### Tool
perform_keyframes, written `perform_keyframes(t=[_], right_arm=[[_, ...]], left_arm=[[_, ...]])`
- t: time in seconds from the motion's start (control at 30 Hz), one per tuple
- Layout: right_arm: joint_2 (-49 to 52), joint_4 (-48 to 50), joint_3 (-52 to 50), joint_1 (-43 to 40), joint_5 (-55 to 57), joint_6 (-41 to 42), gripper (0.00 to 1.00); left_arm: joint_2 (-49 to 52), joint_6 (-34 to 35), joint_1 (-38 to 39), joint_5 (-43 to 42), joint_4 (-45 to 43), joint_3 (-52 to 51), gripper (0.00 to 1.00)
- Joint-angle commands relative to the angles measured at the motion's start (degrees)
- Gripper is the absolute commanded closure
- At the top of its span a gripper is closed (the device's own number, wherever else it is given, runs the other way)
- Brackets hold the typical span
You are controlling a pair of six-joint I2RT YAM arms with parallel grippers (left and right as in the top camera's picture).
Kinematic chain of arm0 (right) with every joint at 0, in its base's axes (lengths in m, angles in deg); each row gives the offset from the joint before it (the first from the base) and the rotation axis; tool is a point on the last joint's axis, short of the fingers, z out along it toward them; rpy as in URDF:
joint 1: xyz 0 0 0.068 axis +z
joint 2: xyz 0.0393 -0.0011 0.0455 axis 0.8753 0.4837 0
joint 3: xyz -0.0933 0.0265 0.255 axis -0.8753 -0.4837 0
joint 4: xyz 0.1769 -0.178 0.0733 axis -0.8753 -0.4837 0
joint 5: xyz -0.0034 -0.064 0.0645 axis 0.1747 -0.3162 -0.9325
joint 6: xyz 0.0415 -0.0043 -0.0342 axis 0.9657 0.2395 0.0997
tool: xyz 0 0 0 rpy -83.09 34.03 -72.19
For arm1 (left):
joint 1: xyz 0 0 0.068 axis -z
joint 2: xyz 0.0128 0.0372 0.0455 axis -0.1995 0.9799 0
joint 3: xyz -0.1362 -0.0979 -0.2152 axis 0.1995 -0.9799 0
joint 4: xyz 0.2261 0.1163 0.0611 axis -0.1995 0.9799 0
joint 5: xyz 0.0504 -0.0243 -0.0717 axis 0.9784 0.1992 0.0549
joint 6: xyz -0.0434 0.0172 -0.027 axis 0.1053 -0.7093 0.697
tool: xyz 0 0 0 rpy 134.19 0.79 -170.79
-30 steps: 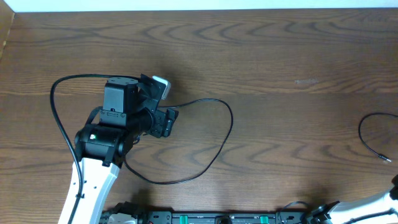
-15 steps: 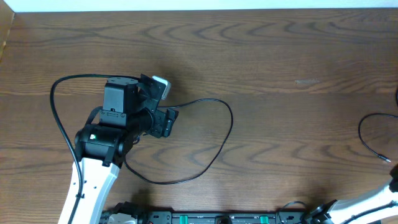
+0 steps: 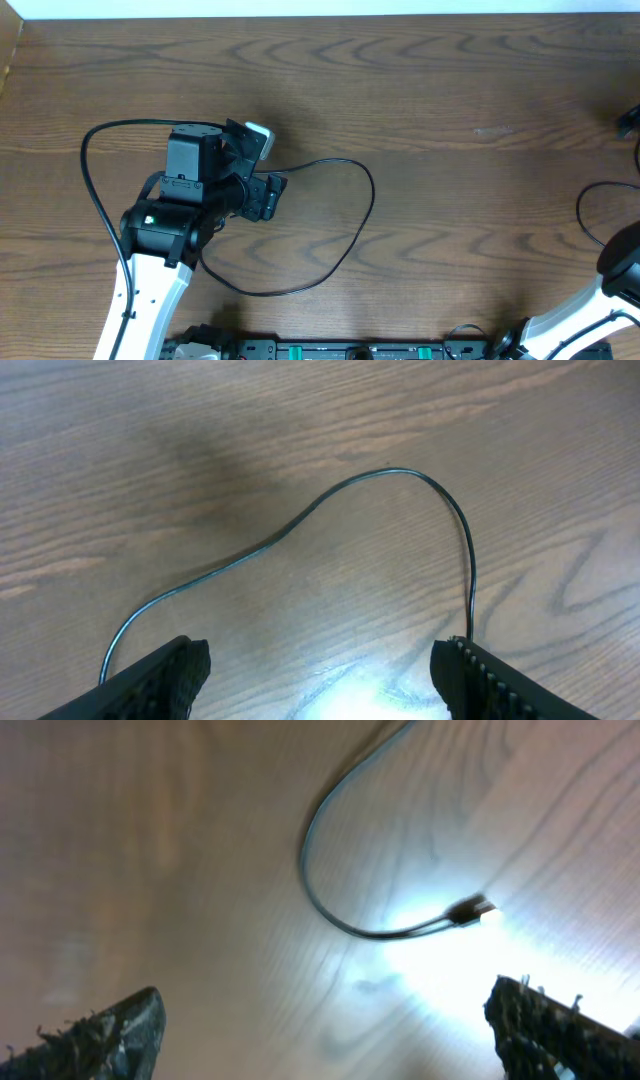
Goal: Untangle cables
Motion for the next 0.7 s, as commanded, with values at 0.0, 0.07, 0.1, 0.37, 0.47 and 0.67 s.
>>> perform_keyframes(t=[0.0, 0.07, 0.1, 0.37, 0.47, 0.67], right_arm=[[0.4, 3.1, -7.3, 0.9, 5.8, -9.1, 0.02], [0.4, 6.2, -12.0, 1.2, 5.3, -12.1, 0.03], [0.4, 7.7, -14.1, 1.2, 4.6, -13.5, 0.03], [0.4, 15.6, -28.1, 1.2, 1.5, -18.6, 0.09], [0.4, 18.2, -31.1, 1.2, 0.5, -18.9, 0.13], [0.4, 21.1, -33.4, 1.2, -0.9, -18.2, 0.42]], left_arm=[[-0.1, -0.1, -0.3, -0.7, 0.3, 0.3, 0.23], [-0.1, -0.2, -0.3, -0.7, 0.3, 0.3, 0.24], [-0.1, -0.2, -0.3, -0.7, 0.3, 0.3, 0.23], [-0.1, -0.2, -0.3, -0.7, 0.2, 0.3, 0.24], [-0.1, -0.2, -0.3, -0.7, 0.3, 0.3, 0.24], [-0.1, -0.2, -0.3, -0.7, 0.3, 0.3, 0.23]])
